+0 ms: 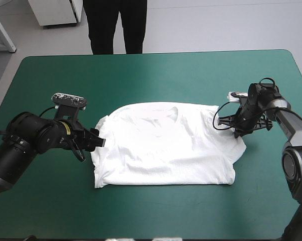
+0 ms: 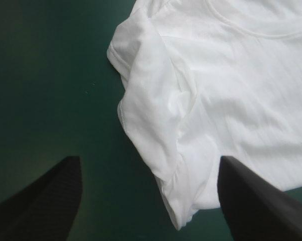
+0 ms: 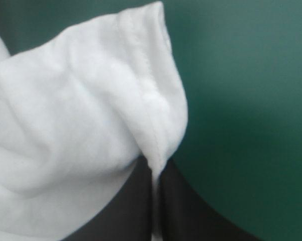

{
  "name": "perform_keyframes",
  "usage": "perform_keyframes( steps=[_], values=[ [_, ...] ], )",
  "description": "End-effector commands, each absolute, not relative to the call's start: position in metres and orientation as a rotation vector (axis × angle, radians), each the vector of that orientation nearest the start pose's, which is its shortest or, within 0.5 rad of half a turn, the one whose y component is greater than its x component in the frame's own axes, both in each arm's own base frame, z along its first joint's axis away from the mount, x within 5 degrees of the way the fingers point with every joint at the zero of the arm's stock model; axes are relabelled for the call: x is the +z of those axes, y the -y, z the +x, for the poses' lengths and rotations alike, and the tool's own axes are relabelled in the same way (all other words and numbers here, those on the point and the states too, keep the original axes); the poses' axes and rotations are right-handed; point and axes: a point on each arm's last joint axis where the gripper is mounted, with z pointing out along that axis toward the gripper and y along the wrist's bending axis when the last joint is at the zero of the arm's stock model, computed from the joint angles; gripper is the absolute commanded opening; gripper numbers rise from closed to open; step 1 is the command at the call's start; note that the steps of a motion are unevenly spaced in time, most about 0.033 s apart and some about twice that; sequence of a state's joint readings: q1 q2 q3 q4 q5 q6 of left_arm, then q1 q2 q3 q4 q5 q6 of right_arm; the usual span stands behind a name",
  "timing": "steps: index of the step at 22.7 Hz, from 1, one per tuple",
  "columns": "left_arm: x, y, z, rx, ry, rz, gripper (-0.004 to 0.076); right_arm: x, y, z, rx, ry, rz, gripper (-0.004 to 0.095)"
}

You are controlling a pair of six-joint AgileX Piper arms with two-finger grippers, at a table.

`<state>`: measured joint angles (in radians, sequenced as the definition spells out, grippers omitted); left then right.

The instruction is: Fold the cloth

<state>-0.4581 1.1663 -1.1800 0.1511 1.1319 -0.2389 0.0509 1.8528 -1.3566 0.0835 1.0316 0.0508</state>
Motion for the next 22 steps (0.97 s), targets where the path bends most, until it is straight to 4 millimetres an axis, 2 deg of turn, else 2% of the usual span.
perform_keyframes(
  steps=[1,6,7,8,9,11,13,16,18,20,22],
  values=[
    [0.383,0.086,0.2,-0.088,-2.486,0.301,0.0545,0.245,-0.043,0.356,0.269,-2.931,0.003,-0.0017],
    [0.383,0.087,0.2,-0.102,-2.489,0.299,0.0545,0.281,-0.073,0.347,0.312,-2.826,-0.122,-0.0017],
    [0.383,0.087,0.2,-0.102,-2.489,0.299,0.0545,0.297,-0.089,0.344,0.356,-2.775,-0.172,-0.0017],
    [0.383,0.087,0.2,-0.102,-2.489,0.299,0.0545,0.301,-0.096,0.344,0.373,-2.758,-0.193,-0.0017],
    [0.383,0.087,0.2,-0.102,-2.489,0.299,0.0545,0.311,-0.112,0.342,0.408,-2.719,-0.244,-0.0017],
    [0.383,0.087,0.2,-0.102,-2.489,0.299,0.0545,0.315,-0.133,0.34,0.467,-2.688,-0.276,-0.0017],
    [0.383,0.087,0.2,-0.102,-2.489,0.299,0.0545,0.308,-0.149,0.34,0.494,-2.7,-0.289,-0.0017],
    [0.383,0.087,0.2,-0.102,-2.489,0.299,0.0545,0.283,-0.166,0.347,0.493,-2.749,-0.318,-0.0017],
    [0.383,0.087,0.2,-0.102,-2.489,0.299,0.0545,0.267,-0.171,0.353,0.49,-2.78,-0.319,-0.0017],
    [0.383,0.087,0.2,-0.102,-2.489,0.299,0.0545,0.258,-0.173,0.356,0.485,-2.8,-0.313,-0.0015],
    [0.383,0.087,0.2,-0.102,-2.489,0.299,0.0545,0.251,-0.173,0.358,0.479,-2.825,-0.318,0.0029]
  ],
)
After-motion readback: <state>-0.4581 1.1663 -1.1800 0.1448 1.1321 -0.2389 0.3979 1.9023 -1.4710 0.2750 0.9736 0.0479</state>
